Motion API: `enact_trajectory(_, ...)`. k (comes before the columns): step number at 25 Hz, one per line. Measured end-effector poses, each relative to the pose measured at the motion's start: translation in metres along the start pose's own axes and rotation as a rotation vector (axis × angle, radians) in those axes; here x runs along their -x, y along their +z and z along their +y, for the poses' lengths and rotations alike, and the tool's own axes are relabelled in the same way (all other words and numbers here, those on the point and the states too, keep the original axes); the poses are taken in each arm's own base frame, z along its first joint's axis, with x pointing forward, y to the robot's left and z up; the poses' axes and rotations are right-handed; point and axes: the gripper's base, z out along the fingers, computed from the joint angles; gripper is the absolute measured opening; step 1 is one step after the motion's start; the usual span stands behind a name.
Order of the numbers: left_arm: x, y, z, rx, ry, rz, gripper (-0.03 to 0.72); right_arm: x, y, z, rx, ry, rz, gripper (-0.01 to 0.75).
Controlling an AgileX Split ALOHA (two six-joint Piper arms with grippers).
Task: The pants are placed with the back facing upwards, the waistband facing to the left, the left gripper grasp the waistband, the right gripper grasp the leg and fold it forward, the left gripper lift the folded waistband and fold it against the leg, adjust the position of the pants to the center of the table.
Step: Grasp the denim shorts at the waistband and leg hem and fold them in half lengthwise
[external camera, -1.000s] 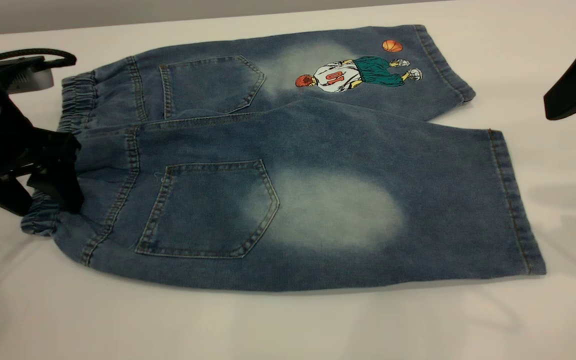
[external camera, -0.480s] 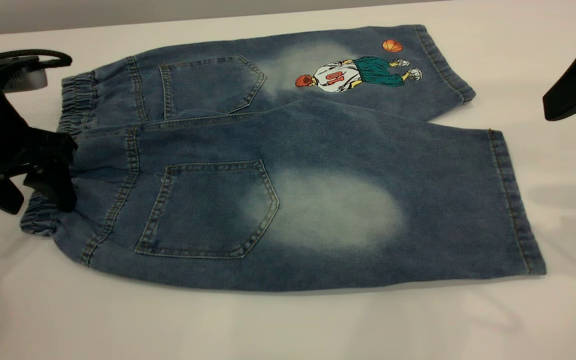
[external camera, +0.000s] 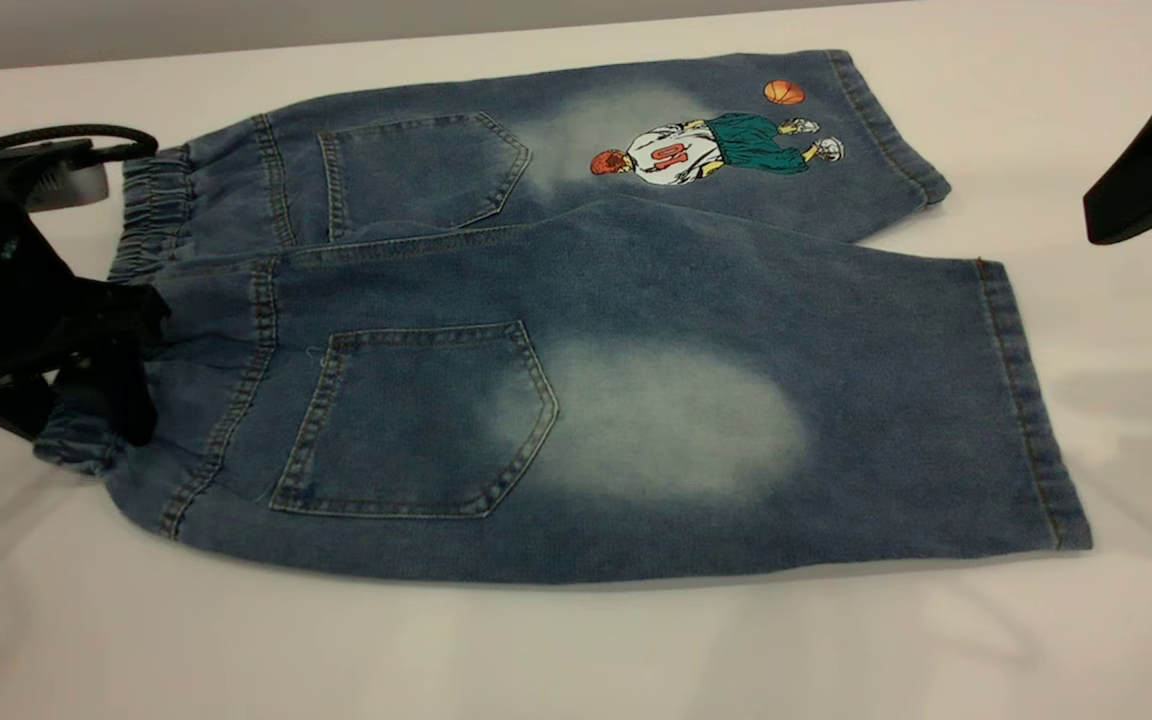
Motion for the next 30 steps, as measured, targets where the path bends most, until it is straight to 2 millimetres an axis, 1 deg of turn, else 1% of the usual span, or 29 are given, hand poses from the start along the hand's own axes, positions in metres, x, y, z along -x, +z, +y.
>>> enact_trajectory(3, 0.000, 0.000, -0.001, -0.005, 0.002, -0.001, 0.175, 0.000, 0.000, 0.000, 0.000, 0.000, 0.000, 0.466)
enact_trajectory(4, 0.000, 0.000, -0.001, -0.003, 0.014, -0.001, 0.127, 0.000, 0.000, 0.000, 0.001, 0.001, 0.001, 0.466)
enact_trajectory(8, 0.001, -0.010, -0.001, 0.005, 0.037, -0.026, 0.128, -0.003, 0.002, 0.002, 0.024, 0.018, 0.034, 0.466)
enact_trajectory(10, 0.003, -0.024, -0.002, 0.002, 0.039, -0.057, 0.128, -0.005, 0.006, 0.001, 0.034, 0.032, 0.069, 0.466)
enact_trajectory(13, 0.007, -0.049, -0.004, -0.002, 0.042, -0.136, 0.128, -0.010, 0.016, 0.000, 0.048, 0.064, 0.143, 0.466)
enact_trajectory(15, 0.008, -0.062, -0.005, -0.007, 0.039, -0.175, 0.128, -0.014, 0.025, -0.002, 0.055, 0.078, 0.192, 0.466)
enact_trajectory(17, 0.009, -0.070, -0.006, -0.011, 0.037, -0.202, 0.128, -0.018, 0.035, -0.005, 0.060, 0.090, 0.233, 0.466)
enact_trajectory(21, 0.009, -0.071, -0.008, -0.023, 0.018, -0.206, 0.128, -0.023, 0.055, -0.010, 0.089, 0.118, 0.284, 0.466)
enact_trajectory(26, 0.009, -0.071, -0.008, -0.024, 0.016, -0.206, 0.128, -0.036, 0.081, -0.012, 0.174, 0.169, 0.383, 0.466)
enact_trajectory(30, 0.009, -0.072, -0.008, -0.024, 0.016, -0.208, 0.128, -0.045, 0.098, -0.018, 0.184, 0.194, 0.422, 0.463)
